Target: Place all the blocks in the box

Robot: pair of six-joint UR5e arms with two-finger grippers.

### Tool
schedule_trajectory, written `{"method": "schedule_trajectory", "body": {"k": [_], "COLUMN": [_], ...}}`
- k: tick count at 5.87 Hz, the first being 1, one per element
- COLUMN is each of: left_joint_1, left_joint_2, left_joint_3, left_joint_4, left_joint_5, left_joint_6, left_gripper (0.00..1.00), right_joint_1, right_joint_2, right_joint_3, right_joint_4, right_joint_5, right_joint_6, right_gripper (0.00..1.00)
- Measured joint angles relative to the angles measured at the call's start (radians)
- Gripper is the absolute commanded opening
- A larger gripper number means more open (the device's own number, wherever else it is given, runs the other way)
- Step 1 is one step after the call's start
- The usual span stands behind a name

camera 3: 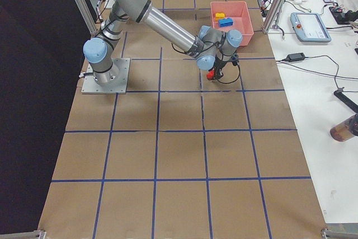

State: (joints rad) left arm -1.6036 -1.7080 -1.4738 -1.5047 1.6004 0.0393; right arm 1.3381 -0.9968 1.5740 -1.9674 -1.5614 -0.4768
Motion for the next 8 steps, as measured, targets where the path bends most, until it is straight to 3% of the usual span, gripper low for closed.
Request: {"method": "schedule_trajectory", "body": {"k": [2,3,5,8], "left_joint_1": [0.002,0.002,0.002,0.002], "left_joint_2": [0.023,0.031,0.047,0.060], "left_joint_3": [-0.010,-0.008,-0.011,-0.014], "left_joint_4": [-0.001,-0.002,-0.010,-0.036], "left_joint_5": [0.001,0.002,0.006,0.007], "left_joint_6": [0.009,0.008,0.005,0.002], "left_gripper": [0.99,0.99,0.99,0.99], "right_joint_1": [0.000,0.001,0.022,0.231], "right_joint_2": [-0.018,-0.022,-0.018,0.065], "right_joint_3": [-0.015,-0.074,-0.277,-0.579], "right_joint_4": [-0.003,0.019,0.162,0.318], "right_joint_5": [-0.001,0.001,0.013,0.087], "right_joint_6": [0.002,0.003,0.088,0.449], "right_gripper": [0.22,0.21,0.21,0.23]}}
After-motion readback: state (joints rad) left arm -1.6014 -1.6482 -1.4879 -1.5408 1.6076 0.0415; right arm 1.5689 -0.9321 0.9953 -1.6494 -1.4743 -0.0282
